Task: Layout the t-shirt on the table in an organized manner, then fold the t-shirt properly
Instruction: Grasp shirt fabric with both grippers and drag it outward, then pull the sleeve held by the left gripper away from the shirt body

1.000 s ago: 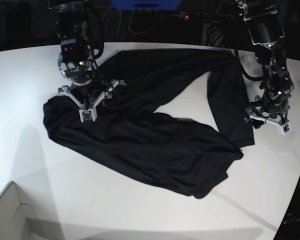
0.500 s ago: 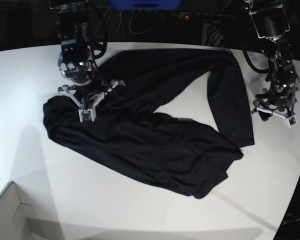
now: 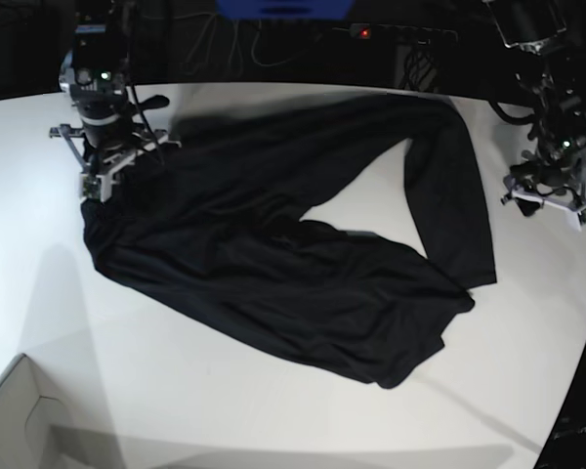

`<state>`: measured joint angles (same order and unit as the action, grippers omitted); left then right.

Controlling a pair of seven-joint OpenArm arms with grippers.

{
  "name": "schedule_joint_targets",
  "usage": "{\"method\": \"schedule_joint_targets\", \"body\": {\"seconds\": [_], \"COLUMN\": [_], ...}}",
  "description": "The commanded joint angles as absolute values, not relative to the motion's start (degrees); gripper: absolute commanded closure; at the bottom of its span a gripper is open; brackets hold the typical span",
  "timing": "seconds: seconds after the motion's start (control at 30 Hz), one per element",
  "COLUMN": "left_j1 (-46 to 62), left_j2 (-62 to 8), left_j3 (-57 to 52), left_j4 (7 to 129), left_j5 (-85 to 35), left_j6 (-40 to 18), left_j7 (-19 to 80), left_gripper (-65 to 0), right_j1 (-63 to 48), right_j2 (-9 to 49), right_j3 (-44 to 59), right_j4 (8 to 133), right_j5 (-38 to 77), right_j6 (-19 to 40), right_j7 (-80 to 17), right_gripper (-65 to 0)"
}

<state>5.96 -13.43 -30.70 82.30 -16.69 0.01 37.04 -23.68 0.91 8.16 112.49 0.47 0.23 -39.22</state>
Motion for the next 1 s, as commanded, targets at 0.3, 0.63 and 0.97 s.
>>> {"method": "schedule_joint_targets", "body": {"seconds": [0.3,0.63,0.97], "left_j1": [1.2,-8.1,-10.0], "left_j2": [-13.6,-13.8,-17.3], "left_j3": [-22.6,-17.6,-17.5], "left_j4": [88.5,69.4,57.8], "left_j5": [-16.7,-16.7,-16.7], "left_j6": [-0.3,-0.3,-0.3], "left_j7": [34.8,34.6,34.5], "left_gripper": [-41.5,-38.3,-17.2], "right_j1": [-29.0,-28.4,-27.3], "right_j2": [0.8,0.8,1.0], "right_j3": [13.1,13.0,12.8], "right_j4": [112.9,112.6,110.1], "right_j5": [0.4,0.4,0.4], "right_j6": [0.4,0.4,0.4], "right_j7": [-33.6,-33.6,-33.2], "right_gripper": [0.0,0.0,0.0]}}
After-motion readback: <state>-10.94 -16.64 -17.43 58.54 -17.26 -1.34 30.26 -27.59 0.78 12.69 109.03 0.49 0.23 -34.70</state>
